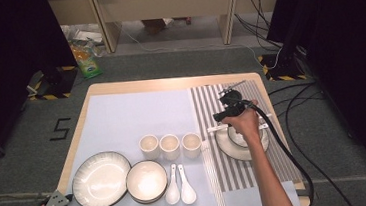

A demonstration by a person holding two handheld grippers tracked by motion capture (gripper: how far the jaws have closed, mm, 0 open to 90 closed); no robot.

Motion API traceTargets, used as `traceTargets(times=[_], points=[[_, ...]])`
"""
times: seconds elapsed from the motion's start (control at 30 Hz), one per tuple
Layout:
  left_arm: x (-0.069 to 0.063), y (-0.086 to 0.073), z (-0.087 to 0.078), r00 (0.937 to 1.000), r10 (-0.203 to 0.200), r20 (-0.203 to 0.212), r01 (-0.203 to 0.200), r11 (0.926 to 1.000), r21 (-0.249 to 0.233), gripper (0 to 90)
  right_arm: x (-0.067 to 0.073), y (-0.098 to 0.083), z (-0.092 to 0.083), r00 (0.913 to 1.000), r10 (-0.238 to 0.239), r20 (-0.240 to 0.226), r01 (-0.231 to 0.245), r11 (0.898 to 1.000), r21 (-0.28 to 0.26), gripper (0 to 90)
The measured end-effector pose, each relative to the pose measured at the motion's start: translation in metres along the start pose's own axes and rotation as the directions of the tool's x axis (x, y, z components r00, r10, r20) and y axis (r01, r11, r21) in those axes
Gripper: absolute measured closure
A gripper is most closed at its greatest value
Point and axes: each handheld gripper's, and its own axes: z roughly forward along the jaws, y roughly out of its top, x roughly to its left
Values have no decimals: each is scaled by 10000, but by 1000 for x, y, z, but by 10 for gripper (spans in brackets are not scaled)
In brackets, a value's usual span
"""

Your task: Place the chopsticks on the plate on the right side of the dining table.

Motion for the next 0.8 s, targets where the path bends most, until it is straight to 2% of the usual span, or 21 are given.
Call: traceTargets(times=[0.1,0.27,0.7,0.8], points=[[0,0,0,10000,-10,0,10,10000,-11,0,-2,-2,-9,10000,20,71,-19,9999,-120,422],[0,0,0,10000,1,-2,-1,10000,8,0,0,-4,-16,9999,53,-93,-56,9996,-291,420],[0,0,0,10000,-7,7,7,10000,-7,0,16,-11,-9,9981,-423,-442,406,9985,-378,420],[0,0,0,10000,-6,4,6,10000,-15,0,19,-12,-9,9967,-490,-651,462,9980,-433,420]])
